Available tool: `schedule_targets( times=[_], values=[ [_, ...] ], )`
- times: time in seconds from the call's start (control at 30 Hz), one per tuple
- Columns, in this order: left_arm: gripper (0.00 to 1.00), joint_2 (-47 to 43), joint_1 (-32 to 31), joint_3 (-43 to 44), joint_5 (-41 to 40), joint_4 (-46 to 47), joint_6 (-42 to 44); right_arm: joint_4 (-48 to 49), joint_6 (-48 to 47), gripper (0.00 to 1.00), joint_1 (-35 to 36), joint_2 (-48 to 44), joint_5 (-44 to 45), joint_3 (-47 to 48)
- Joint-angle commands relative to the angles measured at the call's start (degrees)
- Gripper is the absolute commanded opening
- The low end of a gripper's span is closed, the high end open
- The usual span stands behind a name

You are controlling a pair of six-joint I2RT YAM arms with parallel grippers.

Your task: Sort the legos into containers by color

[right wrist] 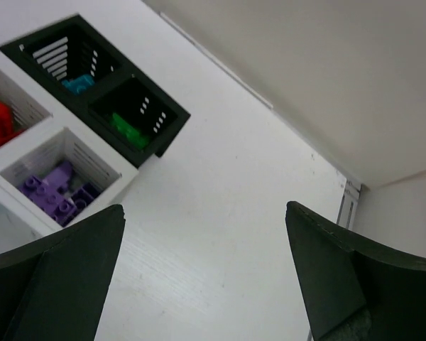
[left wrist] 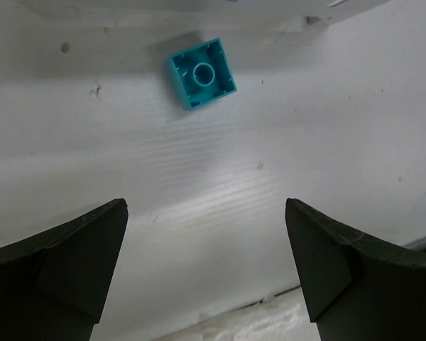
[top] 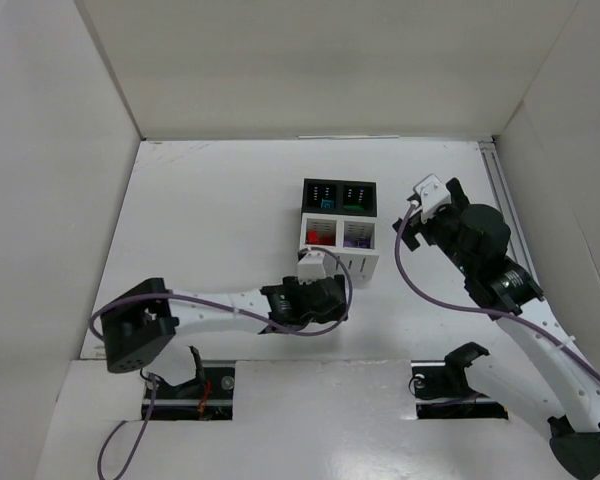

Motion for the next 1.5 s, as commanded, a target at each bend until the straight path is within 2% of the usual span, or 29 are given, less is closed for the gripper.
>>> schedule_targets(
  times=[0.0,0.1,0.13,0.27,0.4,0.43,0.57,0.67,0.7,0.77,0.93,1.07,1.17,1.23,1.33,1.37,1.4,1.47],
  values=[
    [0.90,5.63,-1.91,4.98,-10.81,0.12,-5.48,-4.74,1.64,0.99,-1.34,-1.95,2.86,-1.38],
    [0.86,11.06,-1.91,7.70,-13.63,0.83,-6.63,-6.15,1.64,0.99,-1.87,-2.66,2.87,-1.91],
    [0.81,12.40,-1.91,8.67,-14.94,0.83,-6.63,-6.15,1.64,0.99,-2.39,-3.18,2.87,-1.91],
    [0.70,18.02,-1.91,12.63,-18.72,-0.57,-8.90,-6.15,1.64,0.99,-2.40,-3.19,2.87,-1.91],
    [0.67,20.58,-1.91,14.74,-22.07,-2.08,-11.99,-6.15,1.64,0.99,-2.40,-3.19,2.34,-2.96],
    [0.67,21.45,-1.91,14.74,-22.07,-1.47,-11.99,-6.15,1.64,0.99,-2.40,-3.19,2.34,-2.97],
    [0.54,24.09,-0.16,17.11,-21.38,-4.53,-14.53,-6.15,1.64,0.99,-2.40,-3.72,2.34,-2.97],
    [0.50,26.37,0.46,17.12,-20.67,-4.01,-13.84,-6.15,1.11,0.99,-2.40,-5.47,2.34,-3.57],
    [0.42,26.91,0.46,17.90,-20.67,-4.01,-13.14,-6.15,1.11,0.99,-2.40,-5.47,2.34,-3.58],
    [0.34,27.61,0.46,18.78,-19.88,-4.70,-12.61,-6.15,1.11,0.99,-2.40,-6.87,2.34,-3.58],
    [0.18,24.29,-1.82,19.84,-19.35,-9.80,-12.61,-6.68,1.11,0.99,-2.40,-8.02,2.34,-4.11],
    [0.15,17.00,-8.22,21.33,-22.68,-18.84,-15.24,-6.68,1.11,0.99,-2.40,-8.02,2.34,-4.11],
    [0.15,11.19,-10.18,24.14,-28.57,-26.32,-15.95,-6.68,1.11,0.99,-2.92,-8.02,4.26,-4.81],
    [0.15,8.64,-10.18,26.33,-33.55,-27.21,-14.29,-6.07,3.22,0.99,-2.92,-8.02,6.46,-6.74],
    [0.16,4.59,-5.10,27.92,-34.82,-20.64,-2.97,-6.07,5.76,0.99,-2.92,-8.55,11.12,-8.58],
    [0.16,3.37,-2.90,27.93,-31.95,-13.48,1.50,-6.07,5.77,0.99,-2.92,-8.55,12.78,-8.59],
    [0.16,3.36,1.38,27.93,-30.35,-10.11,8.50,-6.07,6.29,0.99,-2.92,-8.55,13.41,-8.59],
    [0.16,2.65,6.06,27.93,-26.05,-3.34,14.62,-6.07,6.30,0.99,-2.92,-8.55,14.46,-8.59]
  ],
)
